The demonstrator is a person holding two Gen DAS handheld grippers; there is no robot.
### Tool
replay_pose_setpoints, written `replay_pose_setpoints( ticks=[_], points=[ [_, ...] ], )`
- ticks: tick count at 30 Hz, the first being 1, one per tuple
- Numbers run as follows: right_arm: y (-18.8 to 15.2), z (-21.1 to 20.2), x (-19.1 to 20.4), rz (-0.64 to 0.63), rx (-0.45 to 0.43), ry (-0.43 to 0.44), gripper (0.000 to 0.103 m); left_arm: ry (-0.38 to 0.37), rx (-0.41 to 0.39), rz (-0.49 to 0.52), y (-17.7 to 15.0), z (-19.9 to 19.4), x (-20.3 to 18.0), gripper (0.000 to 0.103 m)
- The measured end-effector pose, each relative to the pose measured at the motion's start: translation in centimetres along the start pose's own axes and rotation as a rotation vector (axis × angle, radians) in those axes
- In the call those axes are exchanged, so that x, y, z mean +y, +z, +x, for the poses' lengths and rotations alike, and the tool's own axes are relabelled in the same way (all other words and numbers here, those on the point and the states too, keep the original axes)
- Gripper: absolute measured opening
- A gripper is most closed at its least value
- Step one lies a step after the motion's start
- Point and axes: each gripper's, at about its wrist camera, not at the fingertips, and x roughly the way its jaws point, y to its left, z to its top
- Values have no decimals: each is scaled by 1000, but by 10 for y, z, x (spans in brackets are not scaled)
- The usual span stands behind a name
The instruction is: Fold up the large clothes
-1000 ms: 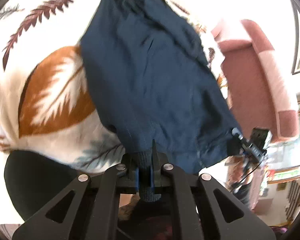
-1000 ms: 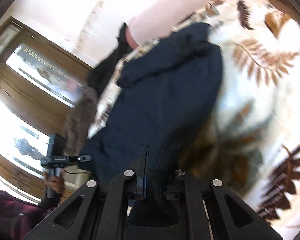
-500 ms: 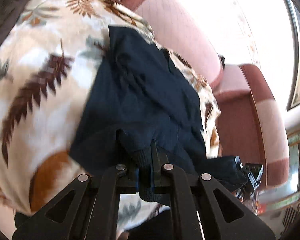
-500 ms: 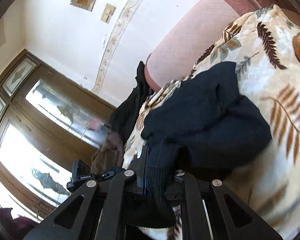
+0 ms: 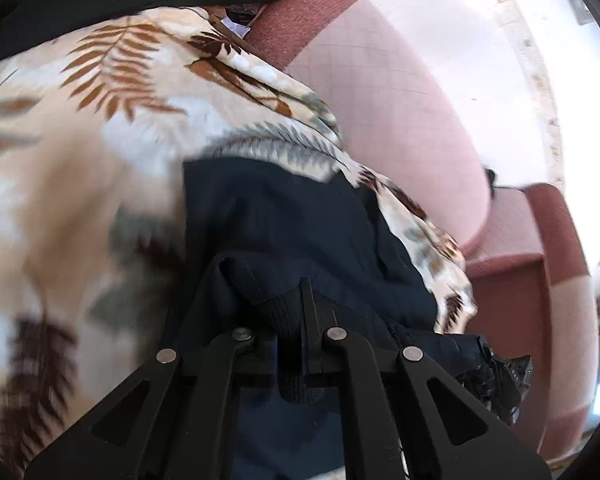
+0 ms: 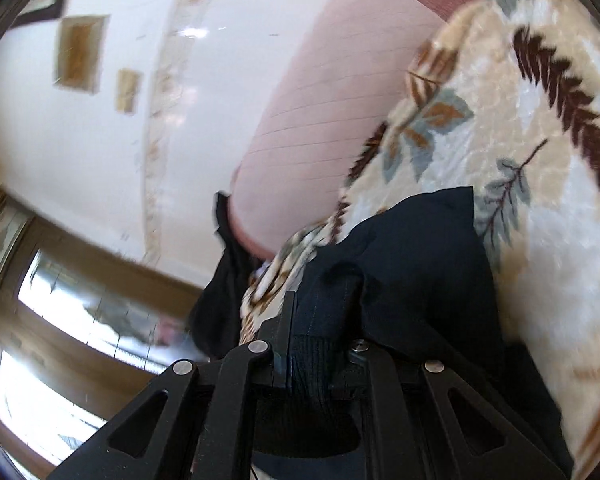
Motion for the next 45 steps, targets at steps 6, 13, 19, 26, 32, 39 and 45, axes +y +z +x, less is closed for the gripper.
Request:
replay_pose_setpoints(
  ticks=[6,13,19,26,32,39,45],
  points=[
    [25,58,-50,167,30,-120,13,39,63,-79,40,55,12,5],
    [42,48,-68,348,-47,-43,41,-112,111,-227,60,53,31,7],
    [52,13,-53,198,-135,-147,61,-128,5,-212,64,17,42,41],
    [45,42,-33,-48,-32,-380,66,-77,81,-53,46,32,37,52],
    [29,91,4,-318,-6,-508,53,19,116,83,30,57,11,53],
    [47,74,24,-335,-178,-381,7,229,4,180,49,68,1,9],
    [56,106,-42,-76,-27,-531,7,295,34,153,54,89,14,9]
  ],
)
